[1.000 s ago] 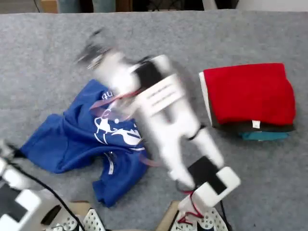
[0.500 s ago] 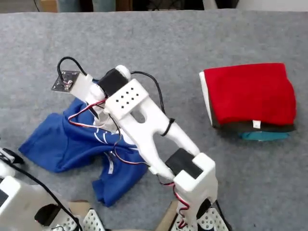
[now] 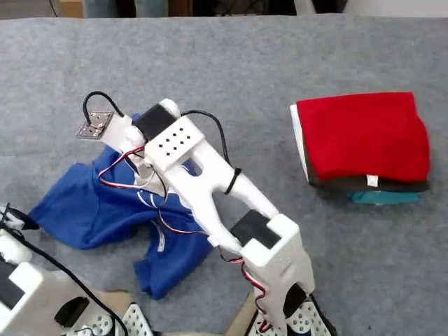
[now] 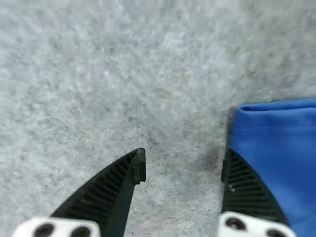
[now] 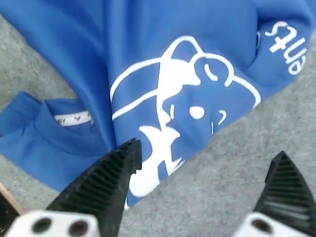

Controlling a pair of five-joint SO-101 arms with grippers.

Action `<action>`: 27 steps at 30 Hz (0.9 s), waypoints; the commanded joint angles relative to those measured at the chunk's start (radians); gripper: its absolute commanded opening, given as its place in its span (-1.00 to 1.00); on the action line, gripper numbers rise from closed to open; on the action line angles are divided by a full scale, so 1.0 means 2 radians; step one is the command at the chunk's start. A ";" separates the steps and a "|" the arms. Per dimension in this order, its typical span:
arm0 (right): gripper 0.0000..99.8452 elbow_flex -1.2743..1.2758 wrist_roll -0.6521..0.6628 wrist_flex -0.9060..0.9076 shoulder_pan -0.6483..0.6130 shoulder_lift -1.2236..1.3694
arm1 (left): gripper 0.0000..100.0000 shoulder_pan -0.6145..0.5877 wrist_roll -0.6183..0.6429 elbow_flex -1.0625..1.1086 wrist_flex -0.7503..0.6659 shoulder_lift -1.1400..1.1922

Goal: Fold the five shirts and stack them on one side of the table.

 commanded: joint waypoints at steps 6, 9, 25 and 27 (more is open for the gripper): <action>-0.20 -0.040 -0.006 0.006 0.099 -0.008 | -0.58 -0.007 -0.073 0.096 -0.070 -0.025; -0.25 -0.049 -0.006 0.007 0.169 -0.018 | -0.74 -0.005 -0.124 0.097 -0.046 -0.012; -0.97 0.049 -0.012 -0.056 0.293 0.107 | -0.94 0.048 -0.134 0.088 0.005 0.043; -0.97 0.071 0.008 -0.054 0.310 0.110 | -0.94 0.061 -0.134 0.088 0.005 0.043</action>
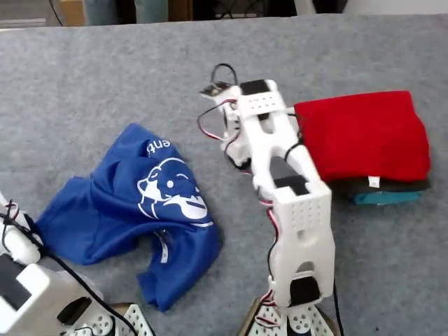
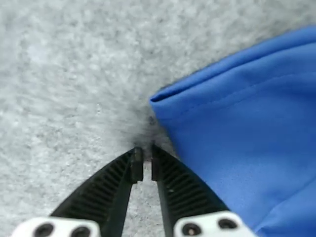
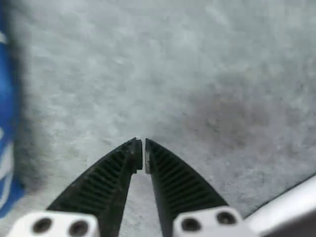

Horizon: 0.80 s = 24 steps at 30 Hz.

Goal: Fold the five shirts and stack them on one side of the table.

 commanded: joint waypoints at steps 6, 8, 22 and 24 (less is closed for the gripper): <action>-0.97 0.109 0.056 0.001 0.063 -0.005 | -0.94 0.050 -0.005 0.007 0.014 0.016; -0.97 0.126 0.063 0.001 0.073 -0.005 | -0.94 0.052 -0.005 0.007 0.014 0.016; -0.97 0.247 0.097 -0.021 0.094 -0.136 | -0.94 0.057 -0.043 0.007 0.015 0.012; -0.97 0.247 0.096 -0.019 0.073 -0.178 | -0.94 0.069 -0.043 0.000 0.027 0.009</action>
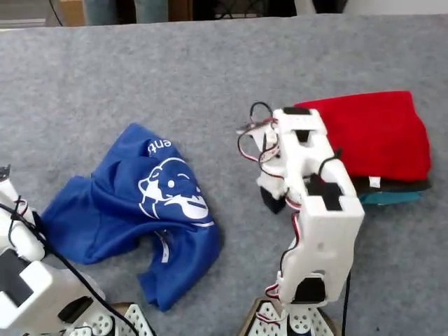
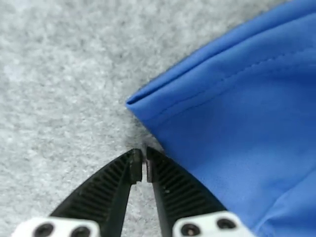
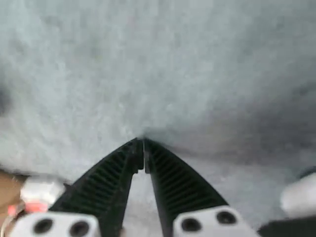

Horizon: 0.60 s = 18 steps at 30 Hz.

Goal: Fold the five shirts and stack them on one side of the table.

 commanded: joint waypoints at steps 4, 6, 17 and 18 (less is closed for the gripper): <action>-0.96 -0.003 -0.001 0.013 -0.106 -0.161 | -0.93 0.040 0.005 -0.026 0.074 -0.037; -0.92 -0.013 -0.018 0.019 -0.159 -0.197 | -0.93 0.036 0.029 -0.043 0.101 -0.076; -0.08 -0.063 -0.070 -0.004 -0.430 -0.156 | -0.52 -0.050 0.081 -0.081 0.185 -0.311; -0.09 -0.064 -0.070 -0.010 -0.441 -0.134 | -0.52 -0.063 0.084 -0.077 0.179 -0.326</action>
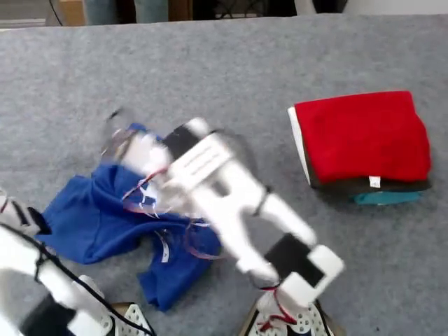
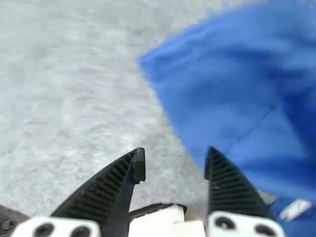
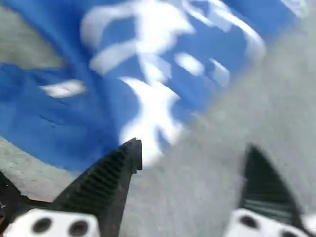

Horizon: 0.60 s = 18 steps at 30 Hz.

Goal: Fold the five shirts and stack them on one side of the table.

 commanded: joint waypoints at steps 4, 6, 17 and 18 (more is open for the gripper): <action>-0.19 -0.024 -0.005 -0.041 -0.057 0.112 | -0.52 -0.081 0.029 -0.001 -0.026 -0.081; -0.38 -0.041 -0.005 -0.041 -0.055 0.134 | -0.52 -0.089 0.026 0.016 -0.038 -0.080; -0.97 -0.300 -0.044 0.107 -0.023 0.138 | -0.52 -0.093 0.029 0.059 -0.054 -0.060; -0.97 -0.327 -0.045 0.110 -0.023 0.138 | -0.52 -0.093 0.029 0.059 -0.054 -0.057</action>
